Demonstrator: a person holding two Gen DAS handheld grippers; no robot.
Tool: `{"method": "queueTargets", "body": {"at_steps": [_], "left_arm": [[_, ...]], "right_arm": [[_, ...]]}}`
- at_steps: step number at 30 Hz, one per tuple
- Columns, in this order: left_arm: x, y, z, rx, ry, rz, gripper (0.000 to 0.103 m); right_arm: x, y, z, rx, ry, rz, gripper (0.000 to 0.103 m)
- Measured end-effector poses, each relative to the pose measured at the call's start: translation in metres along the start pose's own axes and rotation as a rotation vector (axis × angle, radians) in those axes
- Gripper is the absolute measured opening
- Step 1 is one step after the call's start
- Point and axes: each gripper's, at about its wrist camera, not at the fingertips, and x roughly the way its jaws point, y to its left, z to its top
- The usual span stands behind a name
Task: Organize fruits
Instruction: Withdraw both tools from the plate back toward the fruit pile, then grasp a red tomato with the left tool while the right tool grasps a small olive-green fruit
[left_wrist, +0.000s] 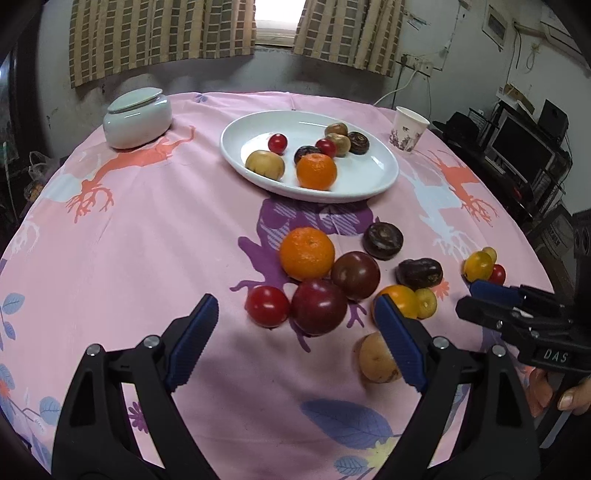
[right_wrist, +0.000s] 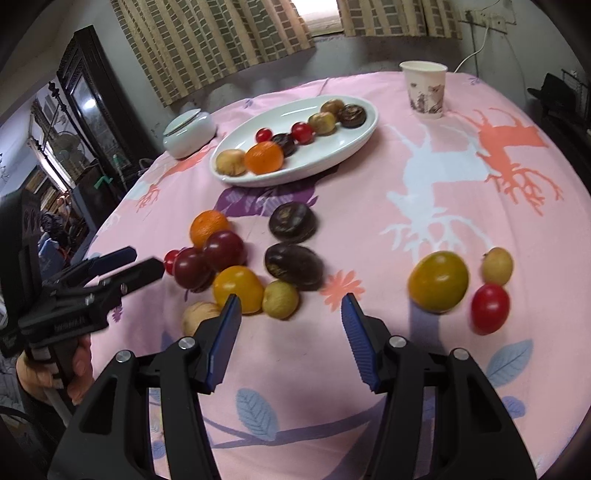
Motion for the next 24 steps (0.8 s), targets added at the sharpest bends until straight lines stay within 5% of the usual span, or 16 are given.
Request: {"method": "queueTargets", "body": {"at_steps": [8, 11, 17, 21, 24], "left_arm": [[0.008, 0.012, 0.002, -0.004, 0.025, 0.057, 0.088], [0.009, 0.015, -0.001, -0.003, 0.055, -0.007, 0.088], [0.005, 0.01, -0.007, 0.156, 0.066, 0.063, 0.088], [0.016, 0.02, -0.014, 0.218, 0.124, -0.009, 0.082], [0.029, 0.027, -0.017, 0.211, 0.159, 0.008, 0.075]], "right_arm": [[0.005, 0.021, -0.006, -0.078, 0.022, 0.03, 0.057], [0.006, 0.019, -0.006, -0.069, 0.023, 0.022, 0.057], [0.006, 0.022, -0.007, -0.087, 0.03, 0.031, 0.057], [0.006, 0.023, -0.008, -0.089, 0.032, 0.031, 0.057], [0.006, 0.023, -0.008, -0.089, 0.03, 0.031, 0.057]]}}
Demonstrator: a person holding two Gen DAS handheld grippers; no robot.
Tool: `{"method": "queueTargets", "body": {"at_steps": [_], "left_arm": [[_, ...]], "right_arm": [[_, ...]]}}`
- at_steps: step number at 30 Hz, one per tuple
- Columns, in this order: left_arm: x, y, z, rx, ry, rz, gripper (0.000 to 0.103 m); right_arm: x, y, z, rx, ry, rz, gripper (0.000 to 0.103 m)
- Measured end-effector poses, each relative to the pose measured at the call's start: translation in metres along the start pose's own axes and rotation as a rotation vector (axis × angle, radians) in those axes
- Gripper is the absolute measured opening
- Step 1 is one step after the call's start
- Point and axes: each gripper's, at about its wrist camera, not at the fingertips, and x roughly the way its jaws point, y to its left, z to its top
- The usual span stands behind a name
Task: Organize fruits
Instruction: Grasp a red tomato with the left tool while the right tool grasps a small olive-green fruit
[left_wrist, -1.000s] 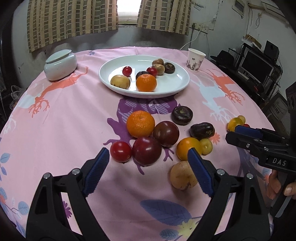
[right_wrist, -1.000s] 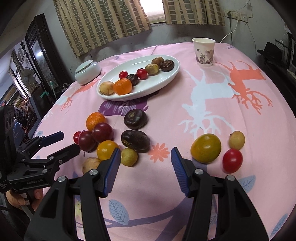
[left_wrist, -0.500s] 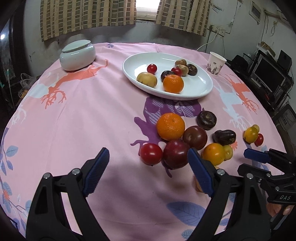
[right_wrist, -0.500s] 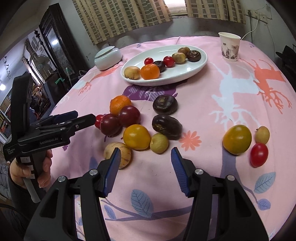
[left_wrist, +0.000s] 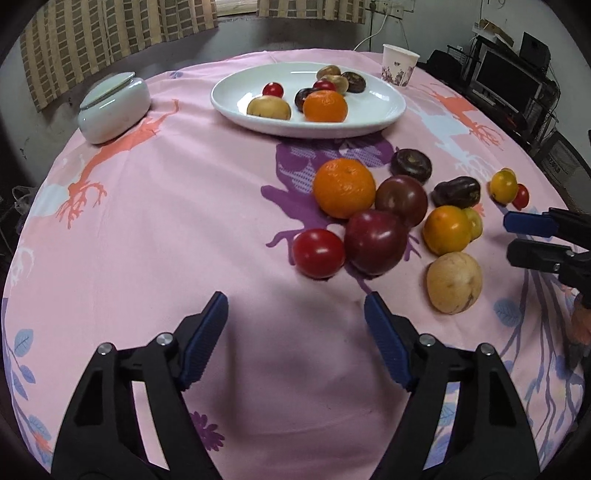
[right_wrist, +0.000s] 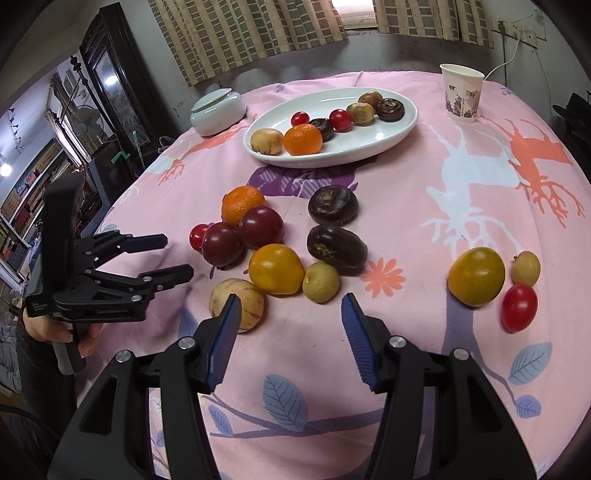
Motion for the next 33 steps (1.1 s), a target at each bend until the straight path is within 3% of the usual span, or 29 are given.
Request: {"method": "queueTargets", "body": {"at_steps": [6, 13, 23, 27, 33], "left_arm": [[-0.001, -0.019, 0.003, 0.097, -0.096, 0.041, 0.073], [0.012, -0.019, 0.005, 0.074, -0.057, 0.022, 0.073], [0.017, -0.015, 0.01, 0.048, -0.076, -0.017, 0.052], [0.019, -0.015, 0.014, 0.049, -0.101, -0.021, 0.032], [0.007, -0.021, 0.014, 0.055, -0.118, 0.014, 0.031]], "right_arm": [[0.0, 0.001, -0.001, -0.002, 0.005, 0.001, 0.057], [0.001, 0.003, -0.002, -0.005, 0.01, -0.003, 0.057], [0.003, 0.004, -0.002, -0.008, 0.018, -0.006, 0.057], [0.004, 0.005, -0.003, -0.01, 0.019, -0.011, 0.057], [0.005, 0.003, -0.003, -0.014, 0.018, -0.024, 0.057]]}}
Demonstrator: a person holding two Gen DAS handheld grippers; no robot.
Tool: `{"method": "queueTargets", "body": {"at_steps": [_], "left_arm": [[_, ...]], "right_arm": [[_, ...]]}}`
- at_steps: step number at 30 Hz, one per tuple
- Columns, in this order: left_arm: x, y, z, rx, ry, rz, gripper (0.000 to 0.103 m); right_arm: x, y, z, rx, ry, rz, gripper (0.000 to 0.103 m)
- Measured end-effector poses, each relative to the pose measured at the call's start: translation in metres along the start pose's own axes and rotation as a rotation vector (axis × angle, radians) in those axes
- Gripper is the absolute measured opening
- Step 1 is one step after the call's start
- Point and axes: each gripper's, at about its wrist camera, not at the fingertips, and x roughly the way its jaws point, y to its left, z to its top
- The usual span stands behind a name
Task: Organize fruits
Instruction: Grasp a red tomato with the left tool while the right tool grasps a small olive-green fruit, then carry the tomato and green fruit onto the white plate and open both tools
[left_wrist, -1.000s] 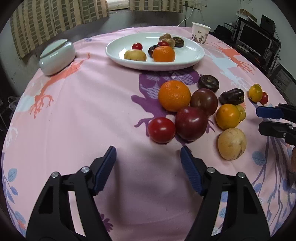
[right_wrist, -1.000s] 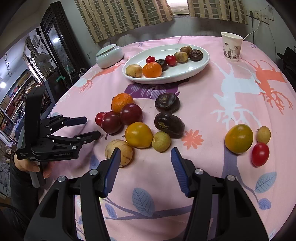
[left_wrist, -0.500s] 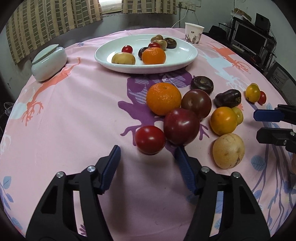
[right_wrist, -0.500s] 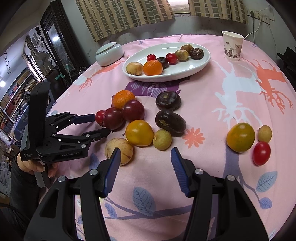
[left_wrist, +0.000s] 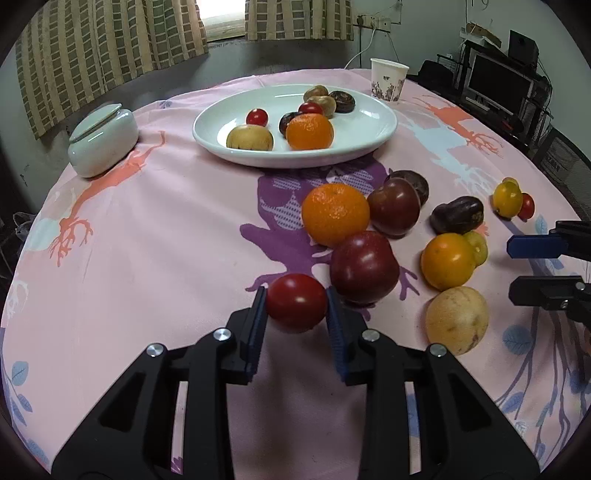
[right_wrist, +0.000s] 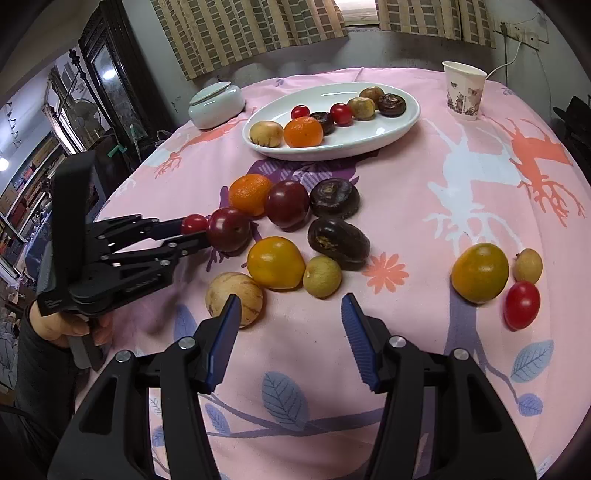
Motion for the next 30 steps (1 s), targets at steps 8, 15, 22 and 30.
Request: {"method": "queueTargets", "body": {"at_steps": [8, 15, 22, 30], "left_arm": [[-0.031, -0.012, 0.004, -0.002, -0.079, -0.046, 0.032], [-0.029, -0.014, 0.004, -0.04, -0.057, -0.088, 0.032], [-0.027, -0.007, 0.002, -0.077, -0.045, -0.114, 0.032], [-0.024, -0.006, 0.001, -0.084, -0.031, -0.12, 0.032]], "right_arm": [[0.005, -0.01, -0.001, -0.004, 0.027, -0.096, 0.057], [0.019, -0.007, -0.003, -0.035, 0.04, -0.167, 0.057], [0.039, 0.006, 0.009, -0.105, 0.055, -0.228, 0.041], [0.042, 0.006, 0.015, -0.104, 0.034, -0.202, 0.027]]}}
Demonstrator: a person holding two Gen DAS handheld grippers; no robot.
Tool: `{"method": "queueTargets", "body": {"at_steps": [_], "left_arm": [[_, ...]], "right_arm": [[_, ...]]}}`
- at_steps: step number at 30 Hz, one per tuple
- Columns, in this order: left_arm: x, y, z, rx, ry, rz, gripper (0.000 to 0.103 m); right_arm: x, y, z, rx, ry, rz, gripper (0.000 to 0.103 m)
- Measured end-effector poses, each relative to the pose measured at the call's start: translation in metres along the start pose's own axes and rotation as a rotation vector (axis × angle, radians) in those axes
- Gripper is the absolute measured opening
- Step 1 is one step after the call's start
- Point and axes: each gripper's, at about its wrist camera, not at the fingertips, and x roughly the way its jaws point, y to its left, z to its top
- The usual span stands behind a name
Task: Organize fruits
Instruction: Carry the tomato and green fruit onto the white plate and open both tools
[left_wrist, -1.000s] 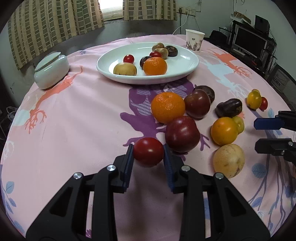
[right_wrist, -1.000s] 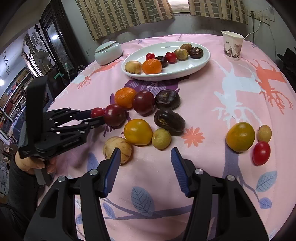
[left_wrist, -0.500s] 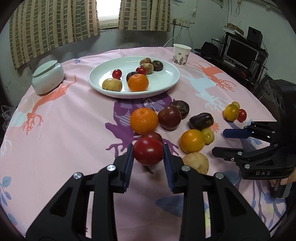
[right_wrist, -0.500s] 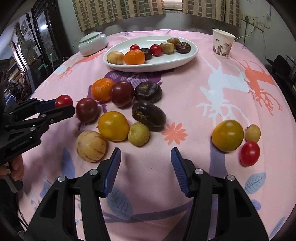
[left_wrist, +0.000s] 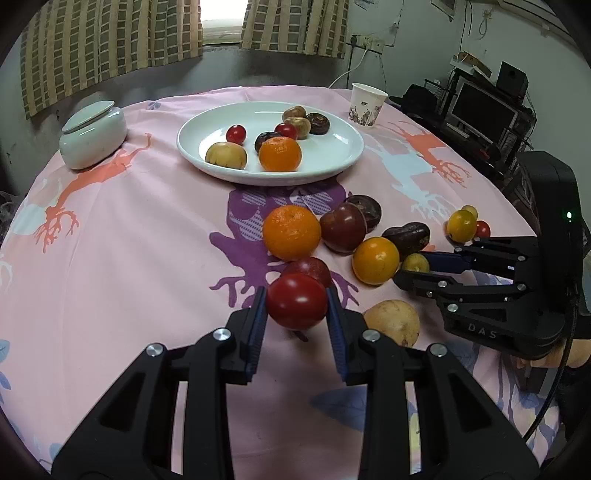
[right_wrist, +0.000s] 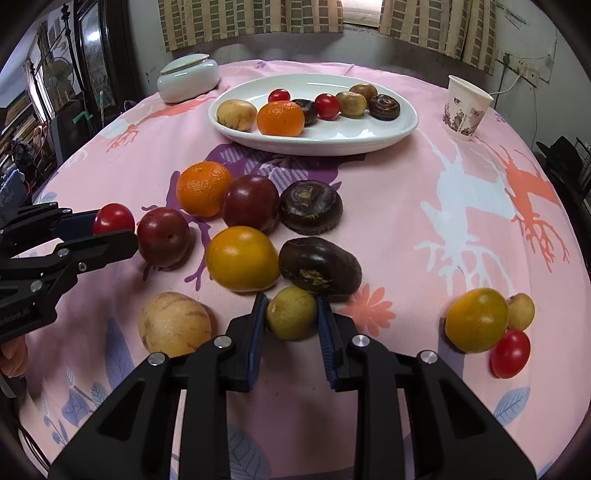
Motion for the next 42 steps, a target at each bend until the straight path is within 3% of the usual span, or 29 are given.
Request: {"method": "queueTargets", "body": {"at_steps": [4, 14, 17, 23, 26, 32, 39, 40, 41, 42], "left_arm": [[0.0, 0.003, 0.001, -0.018, -0.005, 0.001, 0.032], [-0.012, 0.012, 0.008, -0.085, -0.053, 0.033, 0.032], [-0.014, 0.009, 0.02, -0.068, -0.052, 0.095, 0.032], [-0.015, 0.007, 0.071, -0.025, -0.085, 0.117, 0.032], [0.001, 0.009, 0.094, -0.016, -0.087, 0.156, 0.032], [0.048, 0.034, 0.124, -0.088, -0.032, 0.135, 0.032], [0.083, 0.052, 0.135, -0.142, 0.006, 0.102, 0.032], [0.085, 0.053, 0.137, -0.151, 0.003, 0.095, 0.032], [0.086, 0.056, 0.138, -0.169, -0.006, 0.09, 0.034], [0.085, 0.057, 0.139, -0.189, -0.014, 0.088, 0.051]], "right_arm": [[-0.015, -0.006, -0.004, 0.032, -0.016, 0.04, 0.027], [-0.069, -0.015, 0.01, 0.046, -0.255, 0.082, 0.027], [-0.066, -0.024, 0.026, 0.065, -0.246, 0.08, 0.027], [-0.067, -0.026, 0.066, -0.021, -0.273, 0.003, 0.027], [-0.056, -0.025, 0.083, -0.052, -0.286, -0.019, 0.027], [0.001, -0.027, 0.113, -0.093, -0.21, -0.089, 0.027], [0.048, -0.031, 0.128, -0.093, -0.148, -0.096, 0.027], [0.053, -0.031, 0.131, -0.096, -0.137, -0.097, 0.031], [0.053, -0.029, 0.131, -0.102, -0.144, -0.122, 0.036], [0.052, -0.028, 0.131, -0.111, -0.172, -0.156, 0.046]]}}
